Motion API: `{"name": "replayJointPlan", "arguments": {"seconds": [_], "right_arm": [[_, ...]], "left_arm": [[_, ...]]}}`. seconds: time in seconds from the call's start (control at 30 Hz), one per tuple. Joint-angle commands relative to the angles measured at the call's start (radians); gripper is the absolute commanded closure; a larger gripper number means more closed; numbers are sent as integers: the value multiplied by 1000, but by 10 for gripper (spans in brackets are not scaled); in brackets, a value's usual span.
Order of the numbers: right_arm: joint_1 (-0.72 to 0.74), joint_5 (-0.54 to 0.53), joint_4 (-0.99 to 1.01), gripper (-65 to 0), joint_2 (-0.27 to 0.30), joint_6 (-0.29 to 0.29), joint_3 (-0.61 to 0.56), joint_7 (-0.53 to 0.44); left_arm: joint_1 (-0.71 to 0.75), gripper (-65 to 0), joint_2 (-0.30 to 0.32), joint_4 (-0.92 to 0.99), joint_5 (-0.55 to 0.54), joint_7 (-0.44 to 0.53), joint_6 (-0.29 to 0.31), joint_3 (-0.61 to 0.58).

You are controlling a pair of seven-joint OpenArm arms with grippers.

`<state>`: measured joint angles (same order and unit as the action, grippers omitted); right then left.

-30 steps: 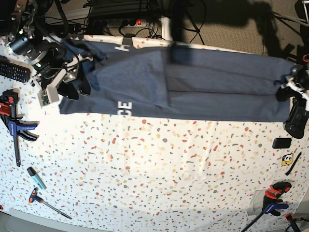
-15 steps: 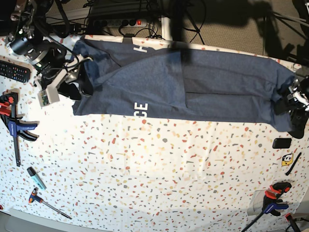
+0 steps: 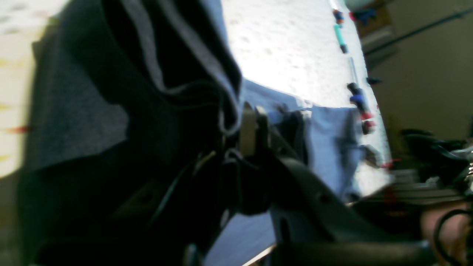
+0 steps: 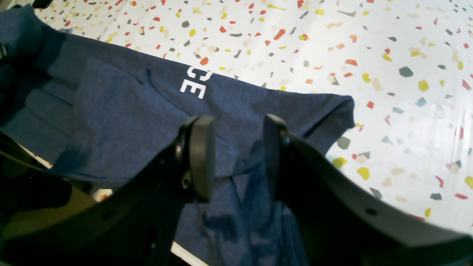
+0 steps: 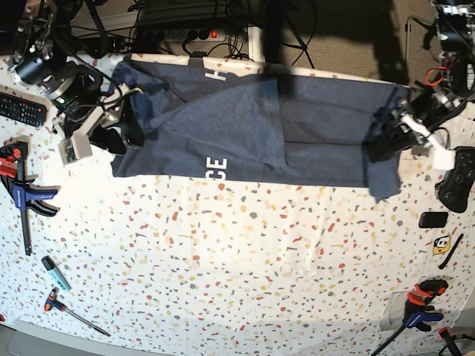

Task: Fold the T-shirt properly
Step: 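Move the left gripper to the hem end and grasp it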

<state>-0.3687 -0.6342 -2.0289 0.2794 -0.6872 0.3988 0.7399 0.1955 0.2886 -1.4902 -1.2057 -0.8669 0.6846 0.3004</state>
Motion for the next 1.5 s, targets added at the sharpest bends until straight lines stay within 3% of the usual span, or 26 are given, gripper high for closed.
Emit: {"name": "replayJointPlan", "arguments": {"seconds": [0.0, 0.13, 0.33, 0.43, 0.6, 0.7, 0.83, 1.03, 1.07, 1.13, 1.17, 1.3, 1.47], "right_arm": [[5, -21, -19, -221, 11, -11, 5, -21], [5, -21, -19, -221, 11, -11, 5, -19], [5, -21, -19, -221, 11, -11, 5, -21], [5, -21, -19, -221, 11, -11, 5, -20], [5, -21, -19, -221, 11, -11, 5, -21], [5, -21, -19, -221, 11, -11, 5, -21], [5, -21, -19, -221, 11, -11, 5, -20], [5, -21, -19, -221, 11, -11, 5, -20], [5, -21, -19, -221, 11, -11, 5, -20], [5, -21, -19, -221, 11, -11, 5, -20], [5, -21, -19, -221, 11, -11, 5, -20], [5, -21, -18, -221, 11, -11, 5, -21], [5, -20, -18, -221, 11, -11, 5, -20]], "left_arm": [[-8, 0, -8, -22, -26, 14, 14, 5], [-16, 0, -91, -24, -8, 0, 14, 5], [-19, 0, -200, -24, 221, 0, 14, 5], [-19, 0, -227, -24, 263, -22, 14, 5], [-50, 0, -230, -24, 263, -111, -1, -35], [-69, 0, -230, -25, 264, -109, -60, -84], [-97, 0, -230, -25, 276, -105, -96, -156], [-147, 0, -230, -27, 335, -113, -98, -206], [-158, -8, -230, -33, 334, -126, -98, -206], [-183, -168, -230, -58, 334, -179, -81, -206], [-194, -214, -230, -82, 332, -207, -65, -206], [-198, -228, -224, -240, 282, -255, -55, -206], [-174, -229, -205, -410, 353, -233, -56, -206]]}}
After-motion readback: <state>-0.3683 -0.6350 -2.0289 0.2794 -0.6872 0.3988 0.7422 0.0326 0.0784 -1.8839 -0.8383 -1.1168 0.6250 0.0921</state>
